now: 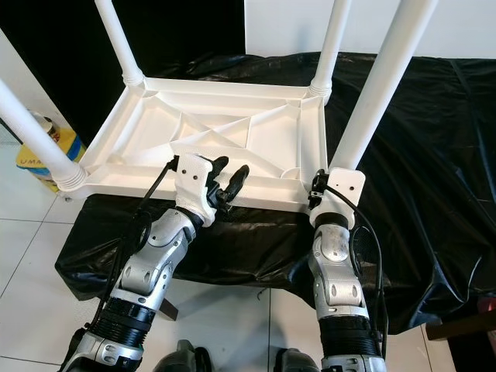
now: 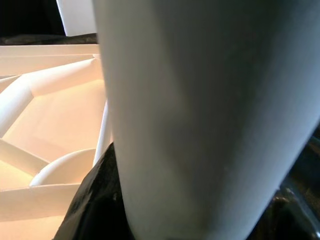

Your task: Building children table

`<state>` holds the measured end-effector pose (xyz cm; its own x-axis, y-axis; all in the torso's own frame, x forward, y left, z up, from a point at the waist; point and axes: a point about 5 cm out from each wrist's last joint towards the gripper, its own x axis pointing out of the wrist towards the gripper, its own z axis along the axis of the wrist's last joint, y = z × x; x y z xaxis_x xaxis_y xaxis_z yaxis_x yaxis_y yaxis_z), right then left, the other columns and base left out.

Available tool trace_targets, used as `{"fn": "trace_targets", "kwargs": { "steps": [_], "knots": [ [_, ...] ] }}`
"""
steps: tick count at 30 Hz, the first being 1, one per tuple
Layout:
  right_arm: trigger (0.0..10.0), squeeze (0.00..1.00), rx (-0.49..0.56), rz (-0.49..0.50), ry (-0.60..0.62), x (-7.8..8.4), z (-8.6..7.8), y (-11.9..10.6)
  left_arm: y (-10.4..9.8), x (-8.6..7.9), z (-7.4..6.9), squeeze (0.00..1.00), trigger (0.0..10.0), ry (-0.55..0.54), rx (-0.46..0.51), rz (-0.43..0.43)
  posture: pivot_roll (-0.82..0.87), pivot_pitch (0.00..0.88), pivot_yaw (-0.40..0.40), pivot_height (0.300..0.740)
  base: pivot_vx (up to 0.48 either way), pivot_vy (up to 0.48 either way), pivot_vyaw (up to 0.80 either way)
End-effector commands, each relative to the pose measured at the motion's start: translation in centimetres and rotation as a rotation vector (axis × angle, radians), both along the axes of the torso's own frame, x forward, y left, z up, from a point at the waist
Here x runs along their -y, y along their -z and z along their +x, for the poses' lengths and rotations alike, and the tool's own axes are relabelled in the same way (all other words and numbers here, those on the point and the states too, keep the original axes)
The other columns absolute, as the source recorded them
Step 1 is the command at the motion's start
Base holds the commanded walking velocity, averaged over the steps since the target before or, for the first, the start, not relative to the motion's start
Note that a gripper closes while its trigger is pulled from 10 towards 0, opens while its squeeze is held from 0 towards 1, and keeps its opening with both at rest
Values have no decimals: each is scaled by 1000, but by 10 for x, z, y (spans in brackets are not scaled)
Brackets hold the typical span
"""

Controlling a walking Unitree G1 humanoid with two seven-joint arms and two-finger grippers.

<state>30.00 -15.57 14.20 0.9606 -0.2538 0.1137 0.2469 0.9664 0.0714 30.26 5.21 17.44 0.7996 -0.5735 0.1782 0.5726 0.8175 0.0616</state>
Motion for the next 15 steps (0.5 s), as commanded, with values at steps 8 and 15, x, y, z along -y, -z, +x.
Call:
{"fn": "trace_targets", "kwargs": {
  "steps": [8,15],
  "knots": [
    [10000,0,-70,-10,-23,1,-5,16,3,1,-3,0,10000,17,-8,7,43,112,14,740,0,0,0],
    [10000,1000,-30,-22,-71,4,-8,10,3,1,-4,0,10000,17,-11,5,42,113,12,740,0,0,0]
  ]
}}
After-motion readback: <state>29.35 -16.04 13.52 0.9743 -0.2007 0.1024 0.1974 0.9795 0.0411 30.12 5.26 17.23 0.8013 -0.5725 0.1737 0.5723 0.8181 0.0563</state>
